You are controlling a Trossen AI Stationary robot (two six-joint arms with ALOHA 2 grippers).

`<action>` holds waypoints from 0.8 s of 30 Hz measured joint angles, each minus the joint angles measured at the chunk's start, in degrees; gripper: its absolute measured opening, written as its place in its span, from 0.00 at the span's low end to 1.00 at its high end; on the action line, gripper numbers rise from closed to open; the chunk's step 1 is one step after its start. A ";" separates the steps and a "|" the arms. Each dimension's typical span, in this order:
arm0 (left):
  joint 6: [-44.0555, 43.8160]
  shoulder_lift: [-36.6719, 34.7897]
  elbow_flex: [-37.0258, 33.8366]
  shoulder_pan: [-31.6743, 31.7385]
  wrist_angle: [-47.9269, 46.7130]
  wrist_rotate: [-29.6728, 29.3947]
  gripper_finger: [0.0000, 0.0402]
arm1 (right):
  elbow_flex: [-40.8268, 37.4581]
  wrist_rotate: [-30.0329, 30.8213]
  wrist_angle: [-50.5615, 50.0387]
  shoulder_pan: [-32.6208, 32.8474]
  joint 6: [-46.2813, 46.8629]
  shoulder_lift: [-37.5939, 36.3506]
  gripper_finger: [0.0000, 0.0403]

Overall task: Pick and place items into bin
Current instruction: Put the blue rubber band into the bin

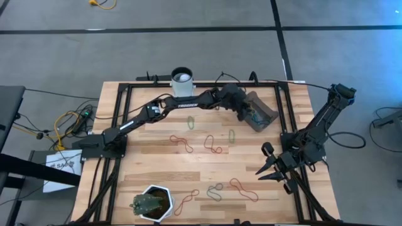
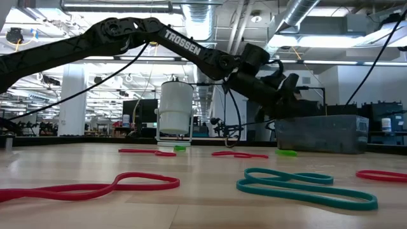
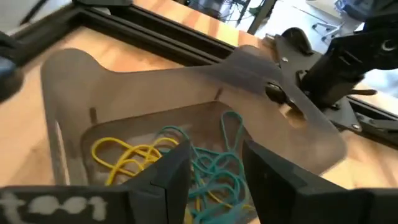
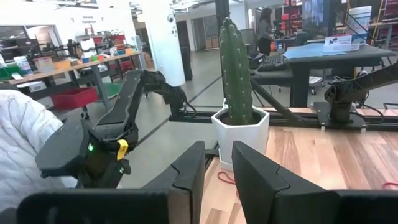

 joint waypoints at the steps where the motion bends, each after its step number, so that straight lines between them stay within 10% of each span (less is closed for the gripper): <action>1: 0.02 0.00 0.00 0.00 0.76 0.02 0.34 | -0.01 0.00 0.12 0.00 0.00 0.00 0.19; 15: 4.75 -13.47 3.83 1.16 2.74 12.06 0.34 | 0.00 -0.02 -2.49 0.00 0.07 -0.02 0.19; 24: 17.27 -35.06 3.89 0.89 -34.64 5.26 0.34 | 0.01 0.26 -2.22 -0.76 0.59 -0.02 0.19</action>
